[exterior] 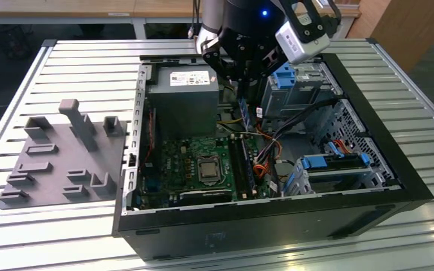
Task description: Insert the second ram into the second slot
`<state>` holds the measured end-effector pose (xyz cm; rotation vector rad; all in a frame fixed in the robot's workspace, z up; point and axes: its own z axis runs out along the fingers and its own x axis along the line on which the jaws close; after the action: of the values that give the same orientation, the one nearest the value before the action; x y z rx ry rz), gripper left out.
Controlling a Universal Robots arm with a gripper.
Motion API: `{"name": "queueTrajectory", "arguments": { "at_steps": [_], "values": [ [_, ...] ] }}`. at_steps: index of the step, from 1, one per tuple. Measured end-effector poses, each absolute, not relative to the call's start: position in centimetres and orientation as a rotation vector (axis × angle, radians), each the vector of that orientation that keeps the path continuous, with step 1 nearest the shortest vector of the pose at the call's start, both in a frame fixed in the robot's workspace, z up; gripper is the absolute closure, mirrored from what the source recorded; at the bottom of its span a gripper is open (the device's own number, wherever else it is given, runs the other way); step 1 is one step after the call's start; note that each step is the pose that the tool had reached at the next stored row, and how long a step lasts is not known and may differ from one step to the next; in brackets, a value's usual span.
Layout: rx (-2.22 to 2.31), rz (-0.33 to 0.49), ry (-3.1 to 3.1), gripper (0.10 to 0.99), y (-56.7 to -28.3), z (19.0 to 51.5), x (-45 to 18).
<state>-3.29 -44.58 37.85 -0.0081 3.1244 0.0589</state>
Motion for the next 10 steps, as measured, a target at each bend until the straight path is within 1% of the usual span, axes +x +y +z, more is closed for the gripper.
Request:
{"name": "queueTrajectory", "arguments": {
  "at_steps": [10],
  "values": [
    [-0.008,0.059,3.124,0.949,-44.58,37.53,-3.29]
  ]
}}
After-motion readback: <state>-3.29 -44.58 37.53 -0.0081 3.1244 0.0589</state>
